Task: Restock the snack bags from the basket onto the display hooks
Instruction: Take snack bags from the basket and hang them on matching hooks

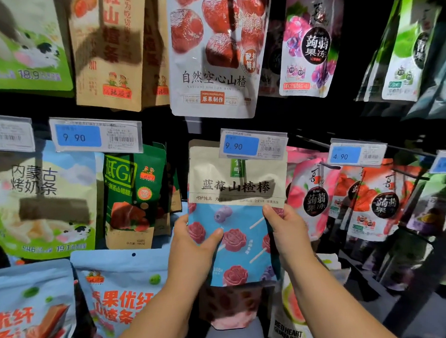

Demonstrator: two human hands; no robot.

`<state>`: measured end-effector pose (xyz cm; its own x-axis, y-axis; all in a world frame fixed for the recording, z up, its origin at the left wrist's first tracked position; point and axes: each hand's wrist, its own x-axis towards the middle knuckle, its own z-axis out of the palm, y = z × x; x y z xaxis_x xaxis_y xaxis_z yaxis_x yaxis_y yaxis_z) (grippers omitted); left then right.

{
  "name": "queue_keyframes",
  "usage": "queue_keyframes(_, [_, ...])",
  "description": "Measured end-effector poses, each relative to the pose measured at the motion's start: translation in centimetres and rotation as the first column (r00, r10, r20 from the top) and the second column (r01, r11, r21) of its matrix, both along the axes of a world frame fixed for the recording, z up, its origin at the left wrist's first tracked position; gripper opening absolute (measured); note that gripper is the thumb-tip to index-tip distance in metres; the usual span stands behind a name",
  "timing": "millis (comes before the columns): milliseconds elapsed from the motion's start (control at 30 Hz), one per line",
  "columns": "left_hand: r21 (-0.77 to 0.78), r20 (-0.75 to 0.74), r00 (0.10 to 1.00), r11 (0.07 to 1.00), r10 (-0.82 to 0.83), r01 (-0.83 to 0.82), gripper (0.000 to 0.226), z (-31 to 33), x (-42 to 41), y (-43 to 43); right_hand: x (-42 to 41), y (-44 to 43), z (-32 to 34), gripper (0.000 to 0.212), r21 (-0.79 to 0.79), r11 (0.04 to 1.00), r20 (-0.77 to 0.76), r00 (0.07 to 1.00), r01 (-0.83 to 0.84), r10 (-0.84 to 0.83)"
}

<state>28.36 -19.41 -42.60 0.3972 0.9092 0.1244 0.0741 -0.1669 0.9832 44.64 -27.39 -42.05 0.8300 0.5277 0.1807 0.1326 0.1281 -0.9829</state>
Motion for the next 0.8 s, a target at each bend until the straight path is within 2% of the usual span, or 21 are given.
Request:
queue_keyframes(133, [0.035,-0.039,0.999,0.999,0.007,-0.005,0.065,-0.8,0.9,1.4,0.3,0.7,-0.8,0.018,-0.008,1.0,0.043,0.999,0.03,-0.03])
queue_keyframes(367, [0.056,-0.025,0.999,0.998,0.023,-0.022,0.06,-1.4,1.9,1.8,1.0,1.1,-1.7,0.022,-0.051,0.998,0.106,0.994,0.041,-0.036])
queue_keyframes(500, [0.097,-0.032,0.996,0.992,0.086,-0.083,0.065,-2.2,2.3,2.0,1.3,0.9,-2.3,0.016,-0.08,0.995,0.133,0.99,0.054,-0.043])
queue_keyframes(633, [0.112,-0.034,0.98,0.975,0.195,-0.19,0.08,-2.4,2.6,1.2,1.1,0.0,-2.1,0.011,-0.087,0.996,0.108,0.994,0.03,-0.02])
queue_keyframes(700, [0.124,-0.033,0.967,0.962,0.251,-0.245,0.076,-2.3,2.6,0.4,1.0,-0.7,-1.8,0.016,-0.1,0.991,0.127,0.989,0.089,-0.076])
queue_keyframes(800, [0.184,-0.01,0.965,0.949,0.263,-0.256,0.056,-2.0,2.7,-1.0,0.9,-2.6,-0.7,0.015,-0.146,0.975,0.139,0.979,0.166,-0.146])
